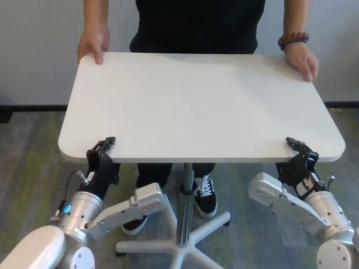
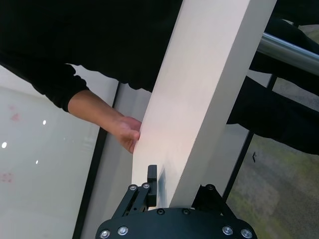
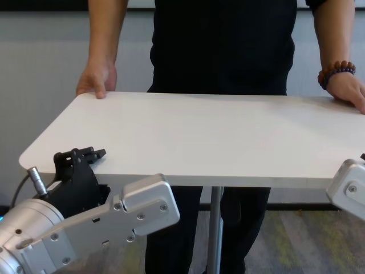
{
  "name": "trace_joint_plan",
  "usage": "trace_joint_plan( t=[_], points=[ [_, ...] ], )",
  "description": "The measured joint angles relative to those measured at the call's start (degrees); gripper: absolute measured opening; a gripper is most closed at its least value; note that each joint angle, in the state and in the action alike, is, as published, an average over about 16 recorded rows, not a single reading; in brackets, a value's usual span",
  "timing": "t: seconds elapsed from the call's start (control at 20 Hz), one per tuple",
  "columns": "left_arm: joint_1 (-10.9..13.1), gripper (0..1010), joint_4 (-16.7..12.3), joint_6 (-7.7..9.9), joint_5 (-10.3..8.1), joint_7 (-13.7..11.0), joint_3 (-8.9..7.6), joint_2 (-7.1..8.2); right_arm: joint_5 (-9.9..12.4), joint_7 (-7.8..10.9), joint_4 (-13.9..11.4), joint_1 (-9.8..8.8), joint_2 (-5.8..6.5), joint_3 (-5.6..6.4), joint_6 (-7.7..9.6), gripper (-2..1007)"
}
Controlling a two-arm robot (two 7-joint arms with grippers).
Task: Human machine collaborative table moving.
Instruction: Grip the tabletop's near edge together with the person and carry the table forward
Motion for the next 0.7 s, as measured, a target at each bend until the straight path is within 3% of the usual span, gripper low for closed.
trace_joint_plan(
  t=[0.7],
  points=[
    [-3.90,325,4.35,-1.11,0.32,1.26,0.67,-1.05,-0.60,-0.31,3.13,2.87,0.15,-0.70,-1.11,350]
  ],
)
